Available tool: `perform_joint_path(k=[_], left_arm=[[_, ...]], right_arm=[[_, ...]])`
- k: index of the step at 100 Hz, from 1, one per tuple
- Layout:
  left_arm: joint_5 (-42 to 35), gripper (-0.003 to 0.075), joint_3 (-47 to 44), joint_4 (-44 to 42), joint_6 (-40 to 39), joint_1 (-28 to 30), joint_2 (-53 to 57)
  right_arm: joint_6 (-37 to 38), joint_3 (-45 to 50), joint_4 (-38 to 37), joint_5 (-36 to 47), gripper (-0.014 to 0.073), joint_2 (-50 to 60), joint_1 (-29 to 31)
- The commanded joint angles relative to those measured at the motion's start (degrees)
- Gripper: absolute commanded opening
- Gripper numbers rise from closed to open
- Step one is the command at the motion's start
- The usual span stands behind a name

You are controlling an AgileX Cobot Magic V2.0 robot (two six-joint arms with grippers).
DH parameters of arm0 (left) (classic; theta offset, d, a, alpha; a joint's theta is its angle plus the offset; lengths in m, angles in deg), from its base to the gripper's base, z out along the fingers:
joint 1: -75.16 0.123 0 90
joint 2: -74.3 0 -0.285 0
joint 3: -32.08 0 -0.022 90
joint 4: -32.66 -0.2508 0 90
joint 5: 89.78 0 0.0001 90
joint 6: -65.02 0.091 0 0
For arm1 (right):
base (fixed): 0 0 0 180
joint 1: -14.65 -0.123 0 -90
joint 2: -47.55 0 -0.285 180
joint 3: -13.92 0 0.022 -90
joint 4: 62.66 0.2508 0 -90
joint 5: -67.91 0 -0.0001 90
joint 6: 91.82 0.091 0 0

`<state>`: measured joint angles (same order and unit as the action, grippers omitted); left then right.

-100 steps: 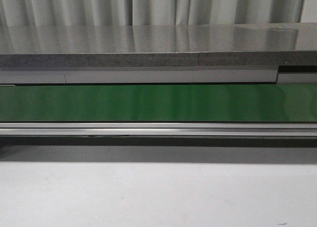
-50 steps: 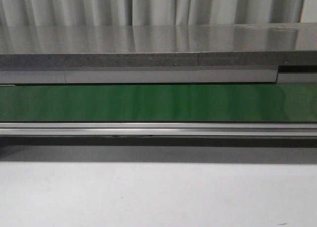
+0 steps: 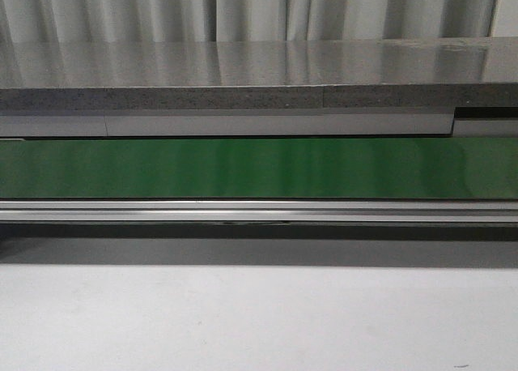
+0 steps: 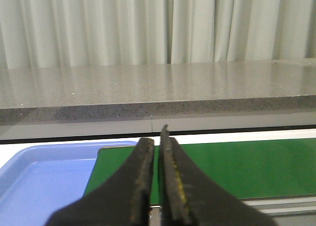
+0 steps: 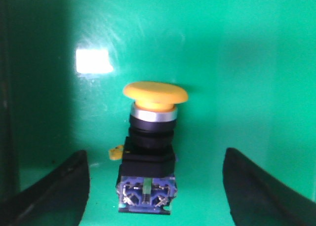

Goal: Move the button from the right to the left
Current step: 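Close the right gripper on the button and lift it over the belt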

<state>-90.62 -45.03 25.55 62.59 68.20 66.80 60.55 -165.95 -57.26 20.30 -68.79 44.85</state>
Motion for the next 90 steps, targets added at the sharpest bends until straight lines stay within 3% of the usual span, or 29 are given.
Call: perform_joint_path(k=[1, 46, 70, 90], left_arm=[[-4.3, 0.0005, -2.3, 0.4, -0.6, -0.3, 2.1], [-4.3, 0.0005, -2.3, 0.4, -0.6, -0.3, 2.1], [-4.3, 0.0005, -2.3, 0.4, -0.6, -0.3, 2.1], [-4.3, 0.0005, -2.3, 0.4, -0.6, -0.3, 2.1]], right_arm=[[-0.9, -1.8, -0.9, 0.6, 0.0529, 1.8, 0.4], [-0.9, -1.8, -2.3, 0.2, 0.0521, -1.7, 0.4], [-0.9, -1.8, -2.4, -0.9, 0.0349, -2.7, 0.4], [-0.9, -1.8, -2.4, -1.3, 0.0328, -3.3, 0.4]])
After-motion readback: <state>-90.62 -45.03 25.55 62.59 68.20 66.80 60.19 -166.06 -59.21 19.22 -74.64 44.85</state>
